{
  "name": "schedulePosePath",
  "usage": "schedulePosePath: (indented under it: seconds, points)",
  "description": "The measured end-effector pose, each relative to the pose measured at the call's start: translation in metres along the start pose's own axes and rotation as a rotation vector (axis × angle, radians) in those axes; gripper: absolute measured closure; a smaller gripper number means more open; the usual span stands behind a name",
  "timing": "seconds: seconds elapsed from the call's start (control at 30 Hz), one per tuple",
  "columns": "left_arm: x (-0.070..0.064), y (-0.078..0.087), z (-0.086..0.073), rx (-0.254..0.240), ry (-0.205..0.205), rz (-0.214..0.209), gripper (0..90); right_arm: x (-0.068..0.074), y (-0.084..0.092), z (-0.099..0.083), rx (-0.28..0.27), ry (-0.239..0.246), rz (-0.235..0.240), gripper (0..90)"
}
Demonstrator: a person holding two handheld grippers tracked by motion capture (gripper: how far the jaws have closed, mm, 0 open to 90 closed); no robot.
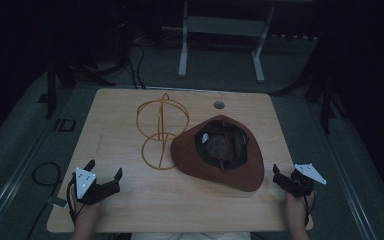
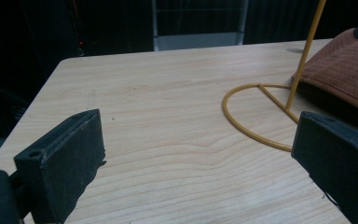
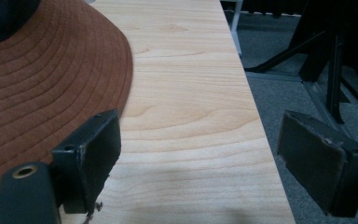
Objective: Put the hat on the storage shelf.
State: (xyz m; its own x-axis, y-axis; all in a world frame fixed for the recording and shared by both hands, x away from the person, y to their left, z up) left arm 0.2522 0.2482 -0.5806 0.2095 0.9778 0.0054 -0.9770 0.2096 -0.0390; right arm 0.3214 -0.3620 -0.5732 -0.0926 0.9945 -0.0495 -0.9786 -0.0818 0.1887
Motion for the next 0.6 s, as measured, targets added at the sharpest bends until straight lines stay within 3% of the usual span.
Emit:
schedulePosePath:
  seconds: [0.33, 0.47, 0.57, 0.6]
  points:
    - [0.001, 0.001, 0.000, -0.001, 0.009, 0.016, 3.1, -0.001, -0.002, 0.000, 0.010, -0.013, 0.039, 13.6]
    - [0.000, 0.001, 0.001, 0.002, -0.002, 0.012, 3.1, 0.000, 0.000, 0.004, 0.024, -0.016, 0.080, 13.6]
    - [-0.001, 0.001, 0.001, -0.005, 0.005, 0.012, 3.1, 0.000, 0.001, 0.007, 0.040, -0.015, 0.083, 13.6]
    - [-0.001, 0.001, 0.002, -0.013, 0.023, -0.006, 3.1, 0.000, 0.003, 0.013, 0.052, -0.026, 0.091, 13.6]
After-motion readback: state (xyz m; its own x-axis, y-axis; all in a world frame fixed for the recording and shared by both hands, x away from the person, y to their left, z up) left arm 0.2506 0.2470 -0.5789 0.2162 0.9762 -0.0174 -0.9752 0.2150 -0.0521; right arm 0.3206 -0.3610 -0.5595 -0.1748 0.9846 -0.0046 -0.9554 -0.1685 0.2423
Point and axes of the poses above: each handheld gripper's, and its own axes: y roughly backward along the jaws, z roughly out of its top, x roughly to its left, the point moved 1 cm from there along -y, roughly forward along the jaws, and after that the axes turned 14 degrees about -x, right-handed, at the moved point
